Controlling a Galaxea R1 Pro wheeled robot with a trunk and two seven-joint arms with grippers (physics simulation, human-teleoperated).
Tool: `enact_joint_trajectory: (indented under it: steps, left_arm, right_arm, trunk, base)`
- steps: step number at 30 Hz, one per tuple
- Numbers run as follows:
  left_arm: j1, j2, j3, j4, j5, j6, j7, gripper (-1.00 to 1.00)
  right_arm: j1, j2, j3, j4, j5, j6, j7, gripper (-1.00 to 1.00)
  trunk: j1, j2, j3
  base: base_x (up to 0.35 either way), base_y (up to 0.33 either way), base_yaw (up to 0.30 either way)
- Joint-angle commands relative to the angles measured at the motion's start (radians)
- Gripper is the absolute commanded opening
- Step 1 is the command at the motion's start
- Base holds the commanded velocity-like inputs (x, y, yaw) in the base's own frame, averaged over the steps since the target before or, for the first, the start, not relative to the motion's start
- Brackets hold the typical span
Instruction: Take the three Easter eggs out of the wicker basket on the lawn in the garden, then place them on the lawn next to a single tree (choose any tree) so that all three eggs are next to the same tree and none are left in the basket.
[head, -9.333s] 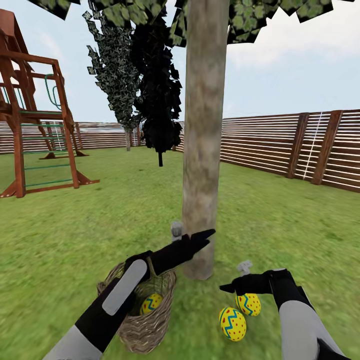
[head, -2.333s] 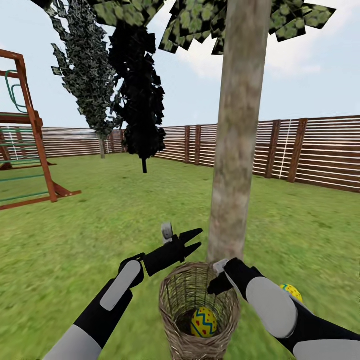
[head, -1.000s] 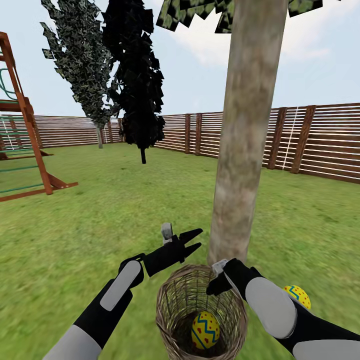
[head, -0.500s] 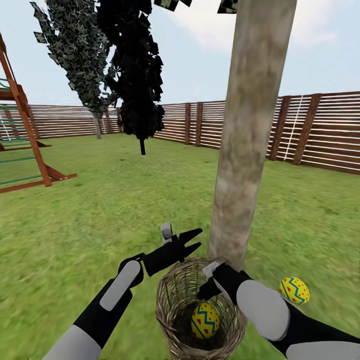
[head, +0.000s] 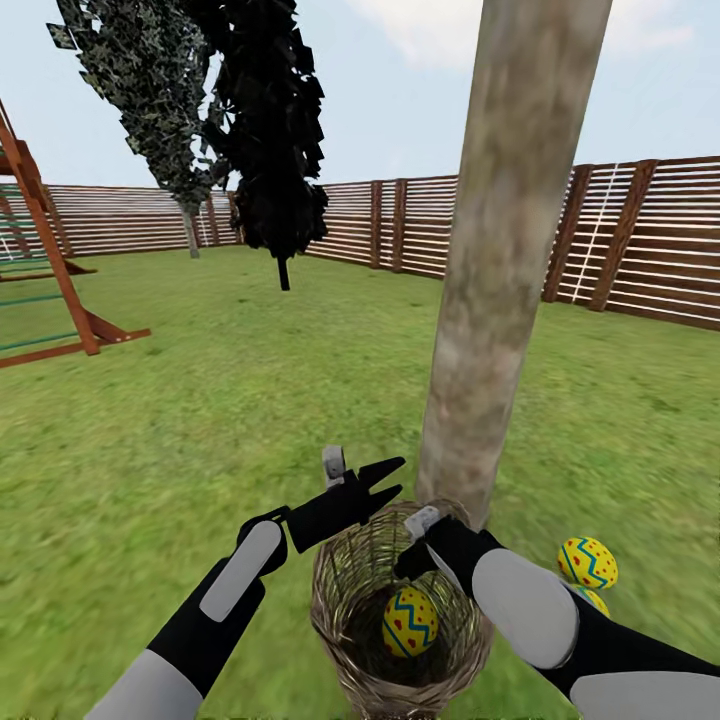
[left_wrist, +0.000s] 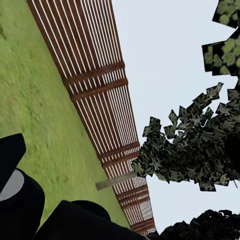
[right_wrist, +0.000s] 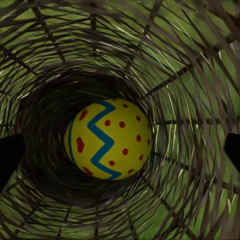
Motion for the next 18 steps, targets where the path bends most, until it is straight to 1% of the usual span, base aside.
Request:
enact_joint_trajectory:
  steps: [1,4,9,13,14,16,17,18]
  left_arm:
    - [-0.001,0.0,0.0,0.0,0.006,0.006,0.0,1.0]
    - [-0.001,0.0,0.001,0.0,0.006,0.006,0.0,1.0]
    - [-0.001,0.0,0.001,0.0,0.006,0.006,0.0,1.0]
    - [-0.001,0.0,0.001,0.0,0.006,0.006,0.0,1.0]
    - [0.005,0.002,0.007,-0.003,0.011,0.0,-0.006,1.0]
    - [0.016,-0.004,0.017,0.001,0.022,-0.006,-0.013,1.0]
    - [0.022,-0.004,0.017,0.001,0.022,-0.006,-0.013,1.0]
    - [0.028,-0.005,0.015,0.001,0.02,-0.007,-0.01,1.0]
  right_arm:
    - [0.0,0.001,-0.007,-0.004,0.011,0.0,0.007,1.0]
    - [0.0,0.001,-0.007,-0.003,0.011,-0.009,0.007,1.0]
    - [0.001,0.001,-0.008,-0.002,0.011,-0.044,0.007,1.0]
    - [0.001,0.001,-0.008,-0.002,0.011,-0.049,0.008,1.0]
    - [-0.004,0.001,-0.014,0.003,0.005,-0.046,0.014,1.0]
    - [-0.016,0.001,-0.025,0.01,-0.007,-0.055,0.025,1.0]
    - [-0.021,0.001,-0.025,0.01,-0.01,-0.055,0.031,1.0]
    - [-0.027,0.001,-0.023,0.01,-0.004,-0.056,0.036,1.0]
  trunk:
    - [0.0,-0.001,-0.005]
    - [0.002,-0.001,-0.017]
    - [0.004,-0.003,-0.036]
    - [0.006,-0.004,-0.051]
    - [0.006,-0.004,-0.051]
    - [0.006,-0.004,-0.051]
    - [0.006,-0.004,-0.051]
    - [0.006,-0.004,-0.051]
  base:
    - [0.0,0.0,0.0]
    - [0.0,0.0,0.0]
    - [0.0,0.0,0.0]
    - [0.0,0.0,0.0]
    - [0.0,0.0,0.0]
    - [0.0,0.0,0.0]
    - [0.0,0.0,0.0]
    - [0.0,0.0,0.0]
